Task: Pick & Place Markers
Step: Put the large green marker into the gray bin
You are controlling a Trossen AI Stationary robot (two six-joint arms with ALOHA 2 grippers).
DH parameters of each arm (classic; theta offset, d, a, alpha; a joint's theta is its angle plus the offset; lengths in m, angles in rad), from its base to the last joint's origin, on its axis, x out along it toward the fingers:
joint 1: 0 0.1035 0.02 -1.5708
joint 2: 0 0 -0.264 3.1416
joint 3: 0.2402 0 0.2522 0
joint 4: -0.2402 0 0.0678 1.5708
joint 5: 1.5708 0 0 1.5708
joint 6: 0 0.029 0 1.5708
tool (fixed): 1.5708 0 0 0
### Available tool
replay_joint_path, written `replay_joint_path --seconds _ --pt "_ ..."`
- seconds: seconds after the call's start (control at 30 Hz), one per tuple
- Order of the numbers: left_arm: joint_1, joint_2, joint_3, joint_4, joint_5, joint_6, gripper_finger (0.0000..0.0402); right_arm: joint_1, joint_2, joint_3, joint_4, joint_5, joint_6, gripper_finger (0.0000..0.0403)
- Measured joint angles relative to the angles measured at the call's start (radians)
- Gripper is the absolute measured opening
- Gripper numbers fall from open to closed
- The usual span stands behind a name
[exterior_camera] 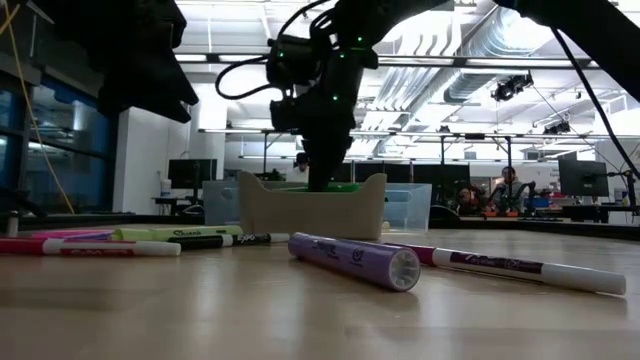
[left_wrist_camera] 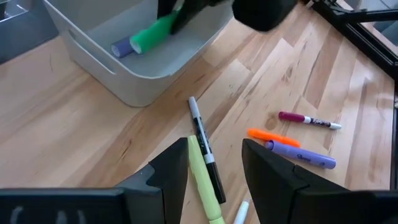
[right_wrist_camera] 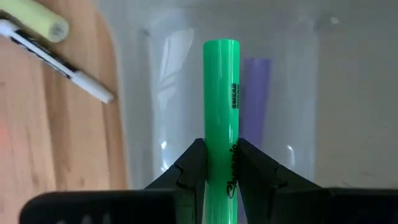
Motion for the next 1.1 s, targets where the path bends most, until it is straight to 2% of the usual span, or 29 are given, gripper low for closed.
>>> replay_joint_path --seconds 0.23,0.57,1.1 --pt "0.0 0.0 0.0 0.001 0.015 0.0 0.0149 0.016 0.008 0.0 0.001 -0.03 0.004 0.0062" --pt "0.0 0.0 0.0 0.002 0.034 0.007 0.0149 0.023 0.01 0.0 0.001 -0.031 0.003 0.008" --pt "0.0 0.0 0.0 -0.007 0.075 0.008 0.0149 0.045 0.01 0.0 -0.002 -0.013 0.011 0.0082"
